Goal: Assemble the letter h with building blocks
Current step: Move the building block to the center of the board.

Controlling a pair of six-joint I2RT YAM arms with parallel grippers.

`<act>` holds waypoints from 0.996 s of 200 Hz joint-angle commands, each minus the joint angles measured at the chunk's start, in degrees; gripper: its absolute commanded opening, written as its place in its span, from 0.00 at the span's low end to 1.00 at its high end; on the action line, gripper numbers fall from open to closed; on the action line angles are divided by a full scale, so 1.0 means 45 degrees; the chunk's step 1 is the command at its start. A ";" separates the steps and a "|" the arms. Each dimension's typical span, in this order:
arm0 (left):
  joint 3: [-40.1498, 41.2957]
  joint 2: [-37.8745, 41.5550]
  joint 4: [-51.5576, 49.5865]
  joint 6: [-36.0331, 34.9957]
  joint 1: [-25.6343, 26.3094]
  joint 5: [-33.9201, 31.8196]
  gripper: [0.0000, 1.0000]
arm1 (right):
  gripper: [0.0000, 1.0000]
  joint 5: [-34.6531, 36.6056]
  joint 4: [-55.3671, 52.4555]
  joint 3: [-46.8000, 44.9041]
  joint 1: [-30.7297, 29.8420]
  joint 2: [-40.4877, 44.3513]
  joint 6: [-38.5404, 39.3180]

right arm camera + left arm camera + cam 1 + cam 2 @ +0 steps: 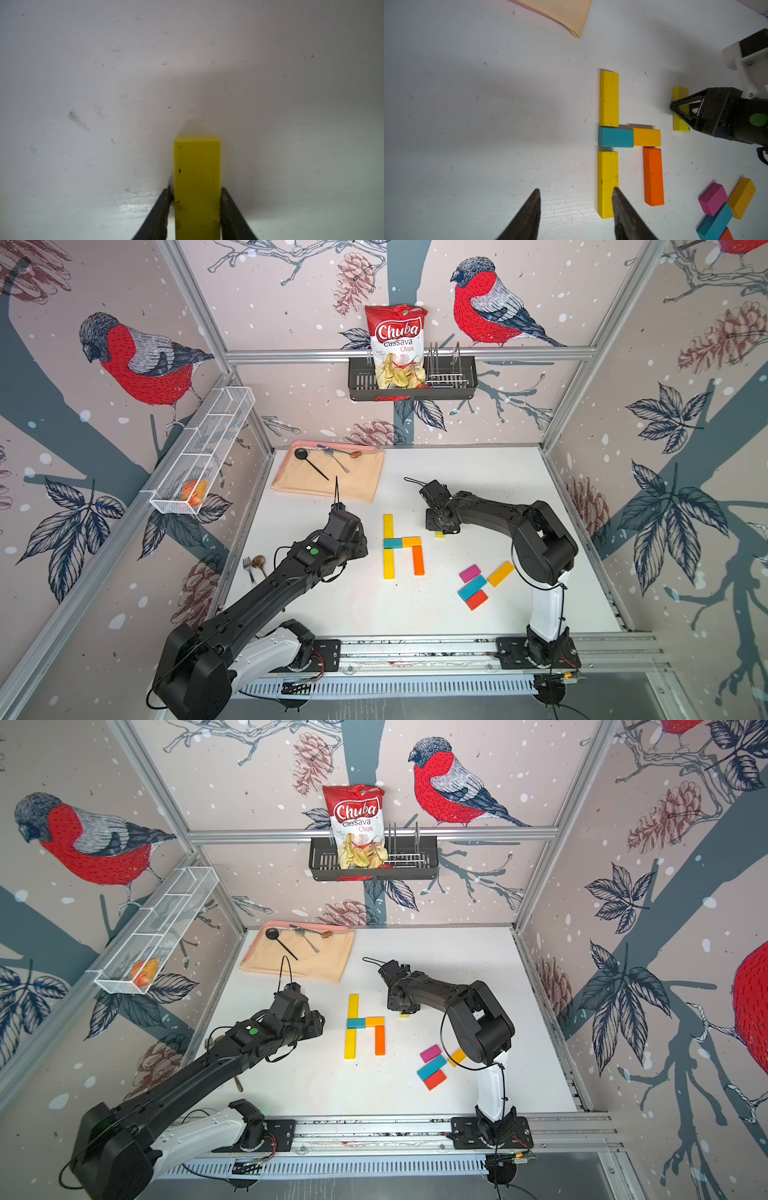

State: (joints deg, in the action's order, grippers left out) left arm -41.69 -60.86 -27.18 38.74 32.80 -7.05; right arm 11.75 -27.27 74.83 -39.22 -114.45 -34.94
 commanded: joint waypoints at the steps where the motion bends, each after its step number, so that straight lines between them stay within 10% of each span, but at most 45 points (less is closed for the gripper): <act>1: -0.0032 -0.0030 0.0413 0.0004 -0.0022 0.0018 0.54 | 0.33 -0.0572 -0.1362 -0.0403 -0.0203 -0.0097 -0.0331; 199: 0.0222 -0.0206 0.0621 0.0041 -0.0022 0.0160 0.54 | 0.47 0.0706 -0.1858 -0.0940 -0.0445 0.0542 -0.0087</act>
State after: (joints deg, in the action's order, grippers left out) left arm -40.86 -61.76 -25.87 38.98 32.80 -6.37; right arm 15.25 -27.92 71.13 -41.17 -111.61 -36.49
